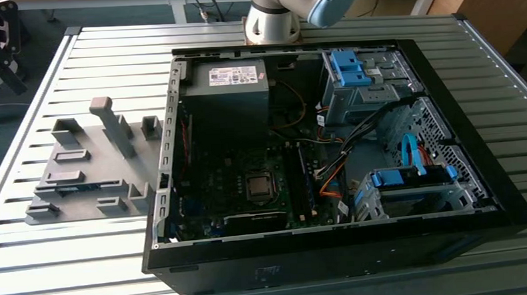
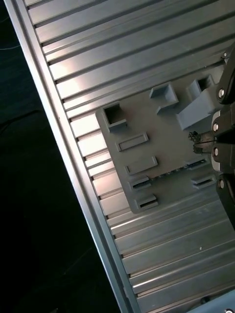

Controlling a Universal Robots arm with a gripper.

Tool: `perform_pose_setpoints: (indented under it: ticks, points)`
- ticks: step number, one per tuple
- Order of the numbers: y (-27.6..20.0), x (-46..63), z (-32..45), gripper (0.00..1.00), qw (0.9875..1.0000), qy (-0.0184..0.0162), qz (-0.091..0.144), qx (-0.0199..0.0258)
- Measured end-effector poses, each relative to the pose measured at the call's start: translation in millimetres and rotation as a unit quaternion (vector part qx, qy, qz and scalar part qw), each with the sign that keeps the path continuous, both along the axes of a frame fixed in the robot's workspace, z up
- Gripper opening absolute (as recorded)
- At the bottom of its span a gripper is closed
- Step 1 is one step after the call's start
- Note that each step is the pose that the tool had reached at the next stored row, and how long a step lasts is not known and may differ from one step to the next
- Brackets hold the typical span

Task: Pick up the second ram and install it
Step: 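Pick up the second ram and move it above second insertion slot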

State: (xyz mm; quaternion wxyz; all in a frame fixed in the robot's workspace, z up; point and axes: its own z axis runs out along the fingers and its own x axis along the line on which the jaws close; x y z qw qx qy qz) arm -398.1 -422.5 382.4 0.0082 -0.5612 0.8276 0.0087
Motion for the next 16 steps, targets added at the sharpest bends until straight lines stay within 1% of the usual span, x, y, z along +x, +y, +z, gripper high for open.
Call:
perform_pose_setpoints:
  ticks: [6, 8, 11, 12, 14, 16]
  points:
    - [-0.2, -0.3, -0.5, 0.11, 0.9995, 0.0, 0.031, 0.0005]
    - [-0.1, -0.4, -0.6, 0.11, 0.9995, -0.0001, 0.032, 0.0018]
    - [-0.3, -0.4, -1.0, 0.11, 0.9995, 0.0, 0.032, 0.0018]
    - [-0.5, -0.4, -1.3, 0.11, 0.9993, -0.0002, 0.036, 0.0019]
    - [-0.4, -0.4, -1.8, 0.11, 0.9987, 0.0, 0.052, 0.0018]
    - [-0.4, -0.5, -2.4, 0.11, 0.9976, 0.0001, 0.069, 0.0018]
